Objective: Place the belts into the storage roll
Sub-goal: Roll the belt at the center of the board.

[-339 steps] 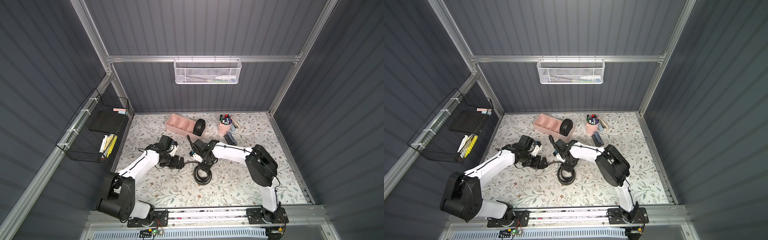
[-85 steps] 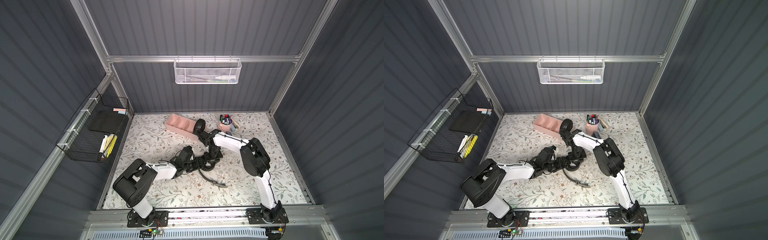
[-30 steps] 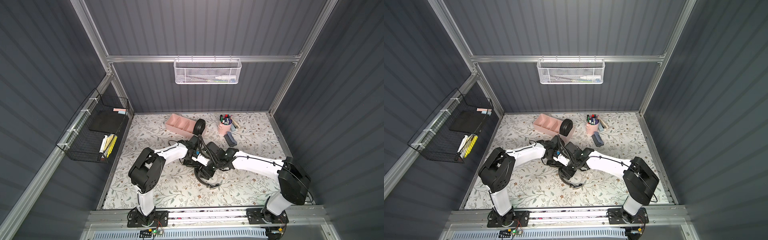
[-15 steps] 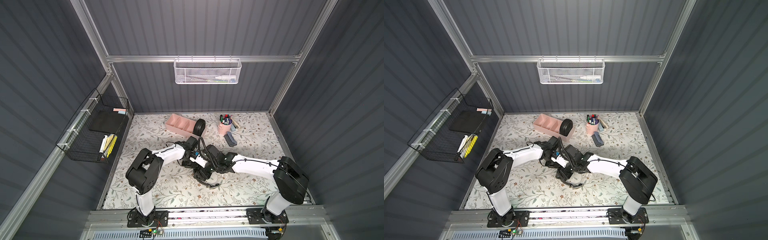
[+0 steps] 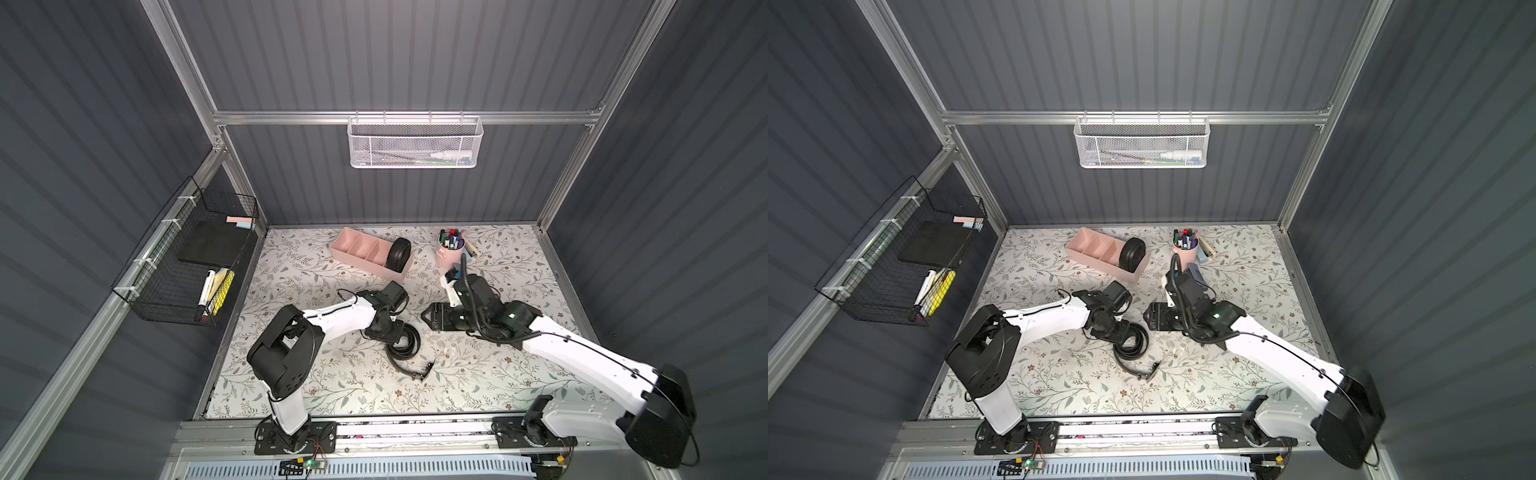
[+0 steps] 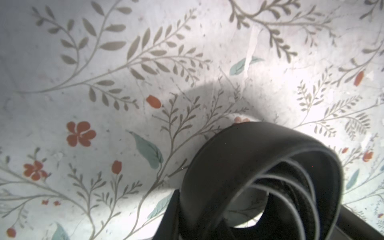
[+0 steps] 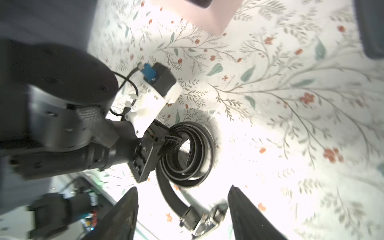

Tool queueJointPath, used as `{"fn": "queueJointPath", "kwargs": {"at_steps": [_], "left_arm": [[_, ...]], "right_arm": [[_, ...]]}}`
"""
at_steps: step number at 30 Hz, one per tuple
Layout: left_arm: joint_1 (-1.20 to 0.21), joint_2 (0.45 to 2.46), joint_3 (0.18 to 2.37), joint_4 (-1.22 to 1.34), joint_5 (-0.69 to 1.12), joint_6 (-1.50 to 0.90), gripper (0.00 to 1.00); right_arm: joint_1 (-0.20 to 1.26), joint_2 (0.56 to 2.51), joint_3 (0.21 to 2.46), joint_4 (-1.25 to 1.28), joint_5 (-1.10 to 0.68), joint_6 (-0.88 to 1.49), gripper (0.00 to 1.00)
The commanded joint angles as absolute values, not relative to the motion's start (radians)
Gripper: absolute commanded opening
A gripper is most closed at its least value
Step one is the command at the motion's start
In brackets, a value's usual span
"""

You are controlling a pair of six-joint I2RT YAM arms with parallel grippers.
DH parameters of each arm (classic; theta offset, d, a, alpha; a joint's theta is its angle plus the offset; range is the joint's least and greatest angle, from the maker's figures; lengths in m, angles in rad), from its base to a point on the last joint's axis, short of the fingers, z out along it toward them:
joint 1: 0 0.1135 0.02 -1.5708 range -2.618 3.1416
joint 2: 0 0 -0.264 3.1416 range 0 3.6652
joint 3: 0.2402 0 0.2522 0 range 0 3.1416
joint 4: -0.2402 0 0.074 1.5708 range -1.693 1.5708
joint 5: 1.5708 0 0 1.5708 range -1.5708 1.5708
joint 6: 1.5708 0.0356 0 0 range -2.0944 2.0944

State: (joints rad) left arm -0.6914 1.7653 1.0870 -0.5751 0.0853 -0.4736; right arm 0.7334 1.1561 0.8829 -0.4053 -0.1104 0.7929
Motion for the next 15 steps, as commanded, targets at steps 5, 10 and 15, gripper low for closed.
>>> {"fn": "queueJointPath", "kwargs": {"at_steps": [5, 10, 15], "left_arm": [[-0.696, 1.81, 1.001, -0.707, 0.003, -0.507, 0.0], [-0.713, 1.821, 1.009, -0.712, -0.03, -0.528, 0.06], [-0.718, 1.824, 1.019, -0.721, -0.038, -0.522, 0.1]], "right_arm": [[0.759, 1.248, 0.803, -0.598, -0.366, 1.253, 0.7], [0.825, 1.382, 0.848, -0.604, -0.35, 1.274, 0.73], [0.831, 1.468, 0.832, -0.536, -0.342, 1.304, 0.73]]}}
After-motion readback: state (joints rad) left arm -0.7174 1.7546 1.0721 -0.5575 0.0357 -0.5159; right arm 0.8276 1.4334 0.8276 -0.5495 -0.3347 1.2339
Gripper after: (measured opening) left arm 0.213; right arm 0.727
